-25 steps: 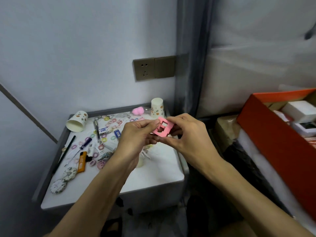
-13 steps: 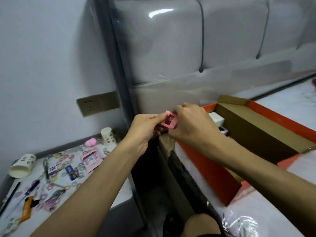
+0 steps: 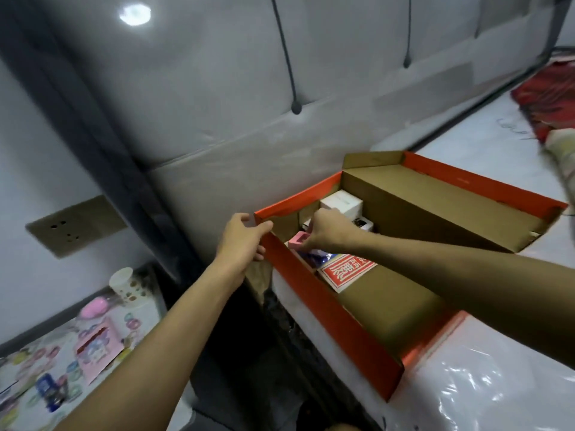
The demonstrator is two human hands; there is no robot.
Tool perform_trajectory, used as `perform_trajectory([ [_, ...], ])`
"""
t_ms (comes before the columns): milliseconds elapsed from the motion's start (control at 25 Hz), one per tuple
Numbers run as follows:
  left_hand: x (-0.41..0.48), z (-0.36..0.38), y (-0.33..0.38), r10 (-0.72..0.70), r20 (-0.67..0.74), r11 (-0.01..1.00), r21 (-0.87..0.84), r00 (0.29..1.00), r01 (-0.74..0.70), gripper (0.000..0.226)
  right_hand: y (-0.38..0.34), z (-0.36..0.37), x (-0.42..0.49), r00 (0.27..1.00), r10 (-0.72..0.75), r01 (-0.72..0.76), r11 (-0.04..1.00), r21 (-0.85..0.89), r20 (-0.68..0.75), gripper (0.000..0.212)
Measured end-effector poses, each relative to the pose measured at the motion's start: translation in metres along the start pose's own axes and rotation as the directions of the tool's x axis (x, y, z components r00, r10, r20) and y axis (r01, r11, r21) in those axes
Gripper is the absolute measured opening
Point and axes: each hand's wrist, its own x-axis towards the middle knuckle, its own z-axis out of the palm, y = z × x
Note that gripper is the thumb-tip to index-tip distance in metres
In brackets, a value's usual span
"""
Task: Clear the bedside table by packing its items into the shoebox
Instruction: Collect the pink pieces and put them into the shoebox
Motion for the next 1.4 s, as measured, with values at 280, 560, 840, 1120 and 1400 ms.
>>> perform_trajectory([
  [280, 0.028, 0.012, -0.014, -0.054, 0.106, 0.973, -0.217, 0.993, 0.076, 0.052, -0.002, 0.053, 0.031, 0.994, -0.078, 0.084, 0.992, 0.094, -0.07, 0.044],
  [560, 0.025, 0.011, -0.025, -0.036, 0.167, 0.923, -0.372, 0.985, 0.097, 0.036, -0.009, 0.07, 0.035, 0.997, -0.069, 0.074, 0.99, 0.123, -0.044, 0.026],
  [840, 0.024, 0.007, -0.028, -0.029, 0.22, 0.907, -0.405, 0.975, 0.118, 0.041, 0.004, 0.074, 0.049, 0.992, -0.114, 0.108, 0.988, 0.108, 0.048, 0.028],
  [1120, 0.023, 0.006, -0.03, -0.033, 0.237, 0.899, -0.418, 0.971, 0.133, 0.045, 0.012, 0.066, 0.058, 0.965, -0.193, 0.181, 0.98, 0.081, 0.179, 0.038],
  [1400, 0.024, 0.006, -0.029, -0.023, 0.249, 0.901, -0.415, 0.968, 0.128, 0.045, 0.016, 0.067, 0.06, 0.961, -0.241, 0.246, 0.969, -0.017, 0.133, 0.039],
])
